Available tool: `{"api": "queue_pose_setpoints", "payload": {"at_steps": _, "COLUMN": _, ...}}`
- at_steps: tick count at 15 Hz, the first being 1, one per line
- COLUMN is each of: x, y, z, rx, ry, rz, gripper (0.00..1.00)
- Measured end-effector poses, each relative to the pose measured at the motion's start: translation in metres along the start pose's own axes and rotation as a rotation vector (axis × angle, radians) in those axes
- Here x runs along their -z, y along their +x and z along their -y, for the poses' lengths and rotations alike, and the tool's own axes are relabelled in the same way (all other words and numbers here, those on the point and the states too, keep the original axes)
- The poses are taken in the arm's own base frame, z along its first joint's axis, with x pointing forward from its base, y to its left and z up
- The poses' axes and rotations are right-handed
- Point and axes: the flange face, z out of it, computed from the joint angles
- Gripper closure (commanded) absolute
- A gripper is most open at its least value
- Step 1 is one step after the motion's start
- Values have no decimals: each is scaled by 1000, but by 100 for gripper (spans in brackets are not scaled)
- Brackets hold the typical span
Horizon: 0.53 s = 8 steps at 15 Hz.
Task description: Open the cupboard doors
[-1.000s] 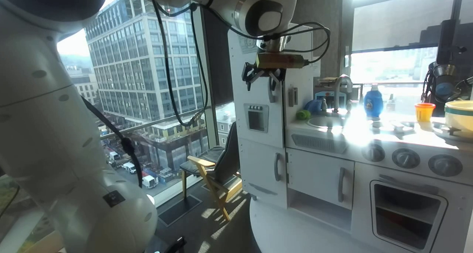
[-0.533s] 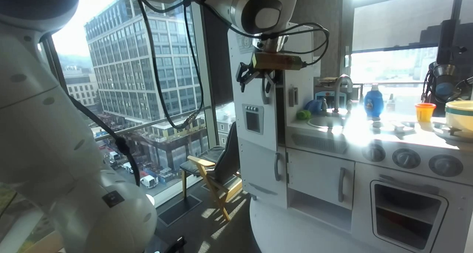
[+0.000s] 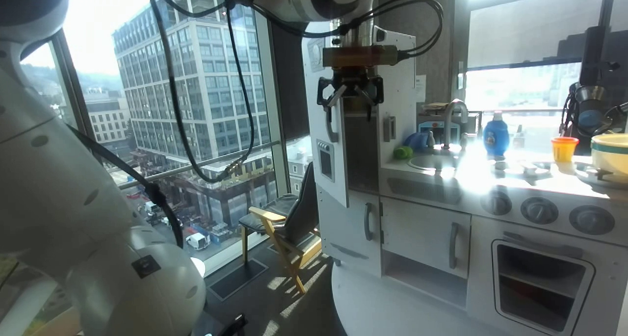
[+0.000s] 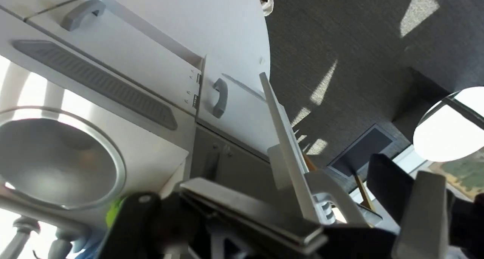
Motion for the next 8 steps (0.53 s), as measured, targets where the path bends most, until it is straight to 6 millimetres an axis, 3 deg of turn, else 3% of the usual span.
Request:
{"api": "queue_pose_setpoints", "payload": {"at_steps": 3, "x": 12, "y": 18, "z": -14, "rx": -132, "ry": -73, "rz": -63, "gripper": 0}}
{"api": "queue_pose_setpoints", "payload": {"at_steps": 8, "x": 7, "y": 78, "z": -41, "rx": -245, "ry": -174, "rz": -184, "gripper": 0}}
